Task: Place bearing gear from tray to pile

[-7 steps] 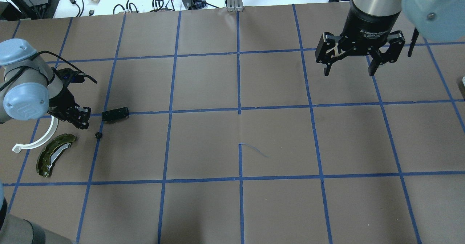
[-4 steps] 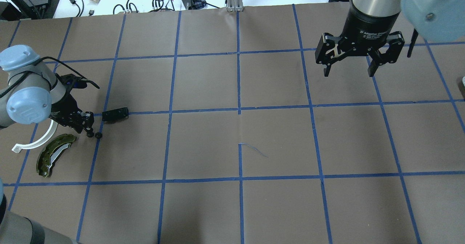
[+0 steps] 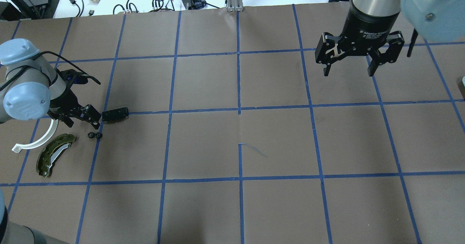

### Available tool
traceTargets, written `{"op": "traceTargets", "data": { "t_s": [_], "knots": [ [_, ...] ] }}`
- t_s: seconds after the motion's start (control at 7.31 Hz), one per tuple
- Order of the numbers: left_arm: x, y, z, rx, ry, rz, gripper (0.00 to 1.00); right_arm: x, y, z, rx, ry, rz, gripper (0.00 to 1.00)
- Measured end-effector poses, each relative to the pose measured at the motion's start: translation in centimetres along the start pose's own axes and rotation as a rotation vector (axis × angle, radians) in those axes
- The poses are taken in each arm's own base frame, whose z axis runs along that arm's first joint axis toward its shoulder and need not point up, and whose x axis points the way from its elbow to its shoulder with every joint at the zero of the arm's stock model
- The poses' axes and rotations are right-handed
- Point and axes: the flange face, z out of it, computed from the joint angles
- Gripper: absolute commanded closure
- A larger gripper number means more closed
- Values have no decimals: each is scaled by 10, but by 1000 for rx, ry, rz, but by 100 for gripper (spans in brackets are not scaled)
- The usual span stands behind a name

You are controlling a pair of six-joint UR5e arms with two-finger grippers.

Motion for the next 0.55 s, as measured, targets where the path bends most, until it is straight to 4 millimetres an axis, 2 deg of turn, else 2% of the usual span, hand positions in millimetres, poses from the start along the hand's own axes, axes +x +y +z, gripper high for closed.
{"op": "traceTargets", "data": {
  "t_s": [0.27, 0.55],
  "knots": [
    [67, -15, -79, 5, -20, -14, 0, 0, 0, 0, -1, 1, 0, 0],
    [159, -14, -166, 31, -7, -89, 0, -1, 0, 1, -6, -7, -3, 0]
  ]
}}
